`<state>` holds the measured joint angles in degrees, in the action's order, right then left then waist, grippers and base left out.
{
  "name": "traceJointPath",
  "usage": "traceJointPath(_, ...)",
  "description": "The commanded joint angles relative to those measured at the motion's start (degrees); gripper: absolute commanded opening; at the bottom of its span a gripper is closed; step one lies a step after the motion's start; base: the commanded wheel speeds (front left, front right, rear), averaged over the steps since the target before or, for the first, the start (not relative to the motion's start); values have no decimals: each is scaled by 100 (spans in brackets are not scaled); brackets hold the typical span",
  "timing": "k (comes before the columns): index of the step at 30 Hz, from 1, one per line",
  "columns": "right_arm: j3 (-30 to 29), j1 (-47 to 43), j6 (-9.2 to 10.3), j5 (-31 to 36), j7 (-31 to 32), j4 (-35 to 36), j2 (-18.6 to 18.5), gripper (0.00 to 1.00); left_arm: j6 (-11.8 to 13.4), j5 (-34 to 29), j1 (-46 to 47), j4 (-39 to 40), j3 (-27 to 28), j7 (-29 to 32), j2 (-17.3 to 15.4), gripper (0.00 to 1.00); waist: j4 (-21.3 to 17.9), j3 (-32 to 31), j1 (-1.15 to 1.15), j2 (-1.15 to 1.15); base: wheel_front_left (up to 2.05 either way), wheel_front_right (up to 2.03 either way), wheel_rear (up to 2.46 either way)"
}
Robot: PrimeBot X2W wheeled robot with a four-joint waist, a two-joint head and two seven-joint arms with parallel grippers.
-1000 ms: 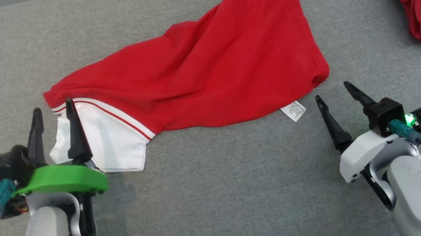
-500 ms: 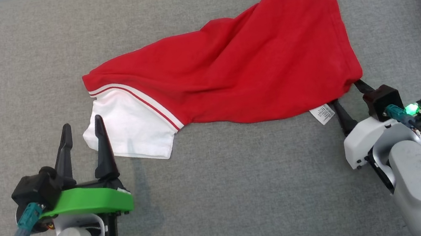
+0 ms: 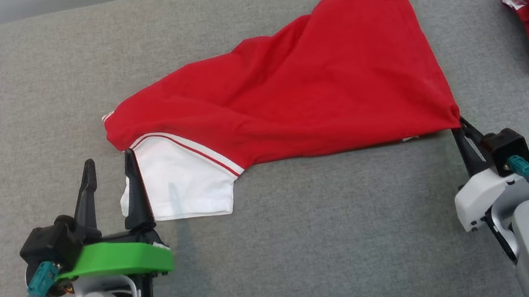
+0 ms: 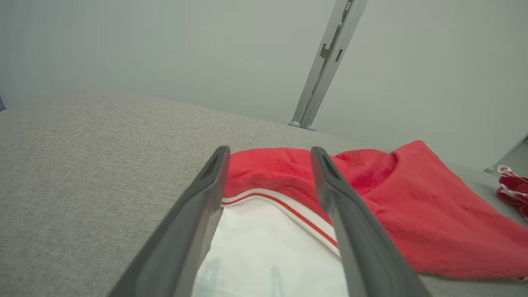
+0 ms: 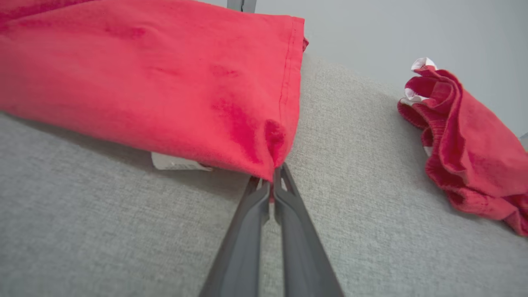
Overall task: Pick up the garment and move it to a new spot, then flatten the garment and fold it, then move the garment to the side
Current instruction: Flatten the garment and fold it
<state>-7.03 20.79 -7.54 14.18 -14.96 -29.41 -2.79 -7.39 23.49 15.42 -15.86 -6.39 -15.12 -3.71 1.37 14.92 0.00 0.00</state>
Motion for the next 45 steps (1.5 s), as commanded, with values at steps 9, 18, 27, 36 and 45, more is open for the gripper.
traceJointPath(9,-249,-424,11,378,40,235,-20,100,-20,27,-273,80,-77,-1,27,100,-154,-47,0,0,0,0,0)
traceJointPath(18,-329,-511,12,23,-14,522,-21,100,-20,96,-486,148,-244,-1,59,100,-172,-287,0,0,0,0,0)
traceJointPath(27,-76,-651,11,-538,-27,1153,-22,100,-20,162,-751,181,-351,-1,72,100,-167,-858,0,0,0,0,0)
traceJointPath(36,121,-856,11,-1240,-28,1296,-22,100,-20,305,-1105,127,-338,-1,74,100,-100,-1197,0,0,0,0,0)
traceJointPath(45,339,-1075,11,-1705,-29,1190,-22,100,-12,231,-1436,23,-293,-1,75,100,-61,-1299,0,0,0,0,0)
